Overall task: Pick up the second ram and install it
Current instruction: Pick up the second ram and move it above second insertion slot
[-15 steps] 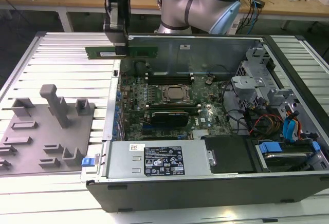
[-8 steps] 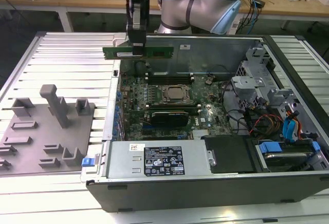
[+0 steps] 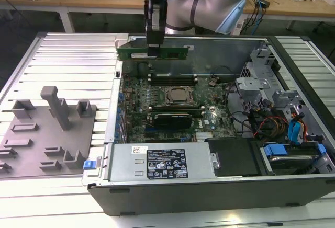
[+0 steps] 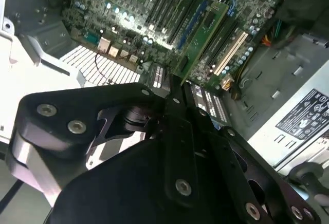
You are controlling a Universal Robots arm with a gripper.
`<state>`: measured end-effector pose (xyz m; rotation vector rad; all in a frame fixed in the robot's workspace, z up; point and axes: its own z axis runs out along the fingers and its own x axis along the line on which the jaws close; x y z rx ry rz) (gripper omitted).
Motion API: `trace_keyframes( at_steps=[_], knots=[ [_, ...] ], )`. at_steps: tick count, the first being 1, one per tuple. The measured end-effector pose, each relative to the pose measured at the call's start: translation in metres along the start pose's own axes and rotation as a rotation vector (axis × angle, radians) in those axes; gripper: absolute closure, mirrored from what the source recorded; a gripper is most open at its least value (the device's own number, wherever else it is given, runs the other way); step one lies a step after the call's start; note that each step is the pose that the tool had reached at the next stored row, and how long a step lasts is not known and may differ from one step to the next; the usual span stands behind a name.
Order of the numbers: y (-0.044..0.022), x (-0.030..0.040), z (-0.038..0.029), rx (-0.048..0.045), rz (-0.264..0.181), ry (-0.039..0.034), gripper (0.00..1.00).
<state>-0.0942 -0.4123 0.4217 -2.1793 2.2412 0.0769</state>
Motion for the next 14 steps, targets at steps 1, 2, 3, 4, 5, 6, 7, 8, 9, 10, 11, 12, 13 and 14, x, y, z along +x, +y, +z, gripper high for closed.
trace_keyframes(
  at_steps=[1,2,3,4,5,6,7,8,9,10,11,12,13,14],
  knots=[
    [-0.0055,-0.0007,0.0002,-0.0002,0.000,0.0000,0.86],
    [-0.0099,-0.0012,0.0003,-0.0003,0.000,0.0001,0.86],
    [-0.0129,-0.0016,0.0005,-0.0003,0.000,0.0001,0.86],
    [-0.0148,-0.0019,0.0007,-0.0003,0.000,0.0001,0.86],
    [-0.0169,-0.0023,0.0008,-0.0004,0.000,0.0001,0.86],
    [-0.0190,-0.0026,0.0010,-0.0004,0.000,0.0000,0.86],
    [-0.0208,-0.0029,0.0011,-0.0004,0.000,0.0000,0.86],
    [-0.0251,-0.0035,0.0014,-0.0004,0.000,0.0000,0.86],
    [-0.0275,-0.0039,0.0016,-0.0004,0.000,0.0000,0.86],
    [-0.0295,-0.0041,0.0018,-0.0004,0.000,0.0000,0.86],
    [-0.0325,-0.0046,0.0020,-0.0005,0.000,0.0001,0.86],
    [-0.0368,-0.0053,0.0023,-0.0005,0.000,0.0000,0.86],
    [-0.0404,-0.0059,0.0025,-0.0005,0.000,0.0000,0.86],
    [-0.0435,-0.0064,0.0027,-0.0005,0.000,0.0001,0.86]
  ],
)
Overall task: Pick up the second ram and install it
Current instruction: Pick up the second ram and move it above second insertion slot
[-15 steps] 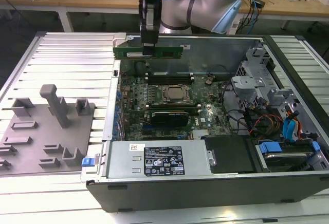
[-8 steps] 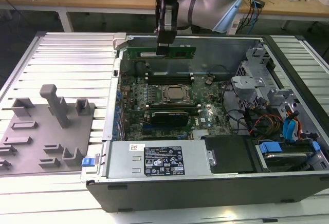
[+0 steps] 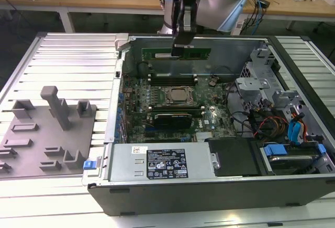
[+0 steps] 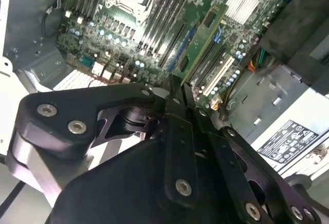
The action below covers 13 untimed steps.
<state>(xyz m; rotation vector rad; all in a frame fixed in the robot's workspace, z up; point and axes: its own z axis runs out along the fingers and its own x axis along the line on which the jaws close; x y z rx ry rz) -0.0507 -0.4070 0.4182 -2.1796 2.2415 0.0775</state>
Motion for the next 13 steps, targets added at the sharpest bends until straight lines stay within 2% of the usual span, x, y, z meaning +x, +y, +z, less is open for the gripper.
trace_keyframes(
  at_steps=[2,4,7,11,13],
  knots=[
    [-0.0041,-0.0006,0.0004,0.0000,0.000,-0.0001,0.86],
    [-0.0139,-0.0022,0.0014,-0.0003,0.000,0.0001,0.86],
    [-0.0236,-0.0034,0.0018,-0.0004,0.000,0.0002,0.86],
    [-0.0249,-0.0035,0.0018,-0.0004,0.000,0.0001,0.86],
    [-0.0250,-0.0034,0.0049,-0.0004,0.000,0.0001,0.86]
  ],
)
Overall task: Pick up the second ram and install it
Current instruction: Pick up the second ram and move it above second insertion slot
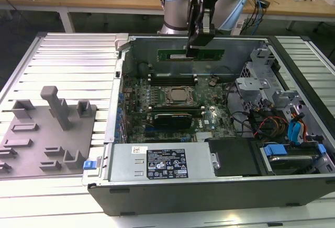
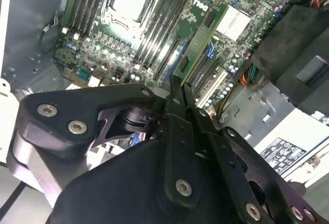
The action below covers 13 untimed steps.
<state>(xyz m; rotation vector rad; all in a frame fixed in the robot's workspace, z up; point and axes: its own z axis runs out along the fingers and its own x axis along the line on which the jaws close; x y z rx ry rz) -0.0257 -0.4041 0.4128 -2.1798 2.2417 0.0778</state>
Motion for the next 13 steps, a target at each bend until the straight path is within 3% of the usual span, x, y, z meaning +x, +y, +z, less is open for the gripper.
trace_keyframes(
  at_steps=[4,13],
  knots=[
    [-0.0002,0.0003,0.0064,-0.0002,0.000,0.0000,0.86],
    [-0.0008,0.0013,0.0315,-0.0002,0.000,0.0000,0.86]
  ],
)
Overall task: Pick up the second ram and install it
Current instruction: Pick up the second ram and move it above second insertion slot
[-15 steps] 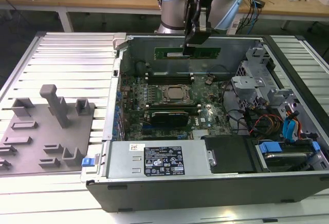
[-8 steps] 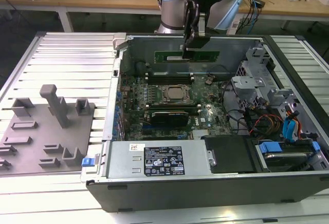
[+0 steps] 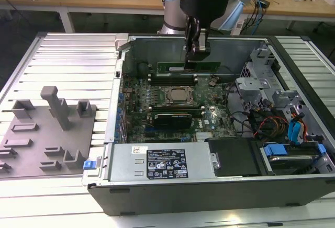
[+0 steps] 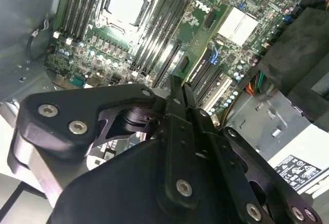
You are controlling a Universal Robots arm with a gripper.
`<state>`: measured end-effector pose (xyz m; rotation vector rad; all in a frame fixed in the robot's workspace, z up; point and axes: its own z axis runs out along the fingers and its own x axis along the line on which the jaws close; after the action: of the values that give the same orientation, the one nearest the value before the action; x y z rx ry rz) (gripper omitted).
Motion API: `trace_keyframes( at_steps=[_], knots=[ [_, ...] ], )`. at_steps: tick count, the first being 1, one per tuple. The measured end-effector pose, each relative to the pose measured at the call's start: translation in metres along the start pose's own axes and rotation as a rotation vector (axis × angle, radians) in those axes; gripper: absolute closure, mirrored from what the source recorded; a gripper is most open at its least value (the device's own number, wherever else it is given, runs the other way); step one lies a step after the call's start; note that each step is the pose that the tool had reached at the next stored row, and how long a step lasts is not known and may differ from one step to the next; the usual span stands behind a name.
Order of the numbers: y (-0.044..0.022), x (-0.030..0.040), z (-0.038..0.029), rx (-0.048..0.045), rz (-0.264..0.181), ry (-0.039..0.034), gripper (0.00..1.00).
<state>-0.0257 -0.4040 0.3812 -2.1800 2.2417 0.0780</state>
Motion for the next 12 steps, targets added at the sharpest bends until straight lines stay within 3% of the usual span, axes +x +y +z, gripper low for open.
trace_keyframes(
  at_steps=[12],
  knots=[
    [-0.0006,0.0008,0.0194,0.0000,0.000,0.0001,0.86]
  ],
)
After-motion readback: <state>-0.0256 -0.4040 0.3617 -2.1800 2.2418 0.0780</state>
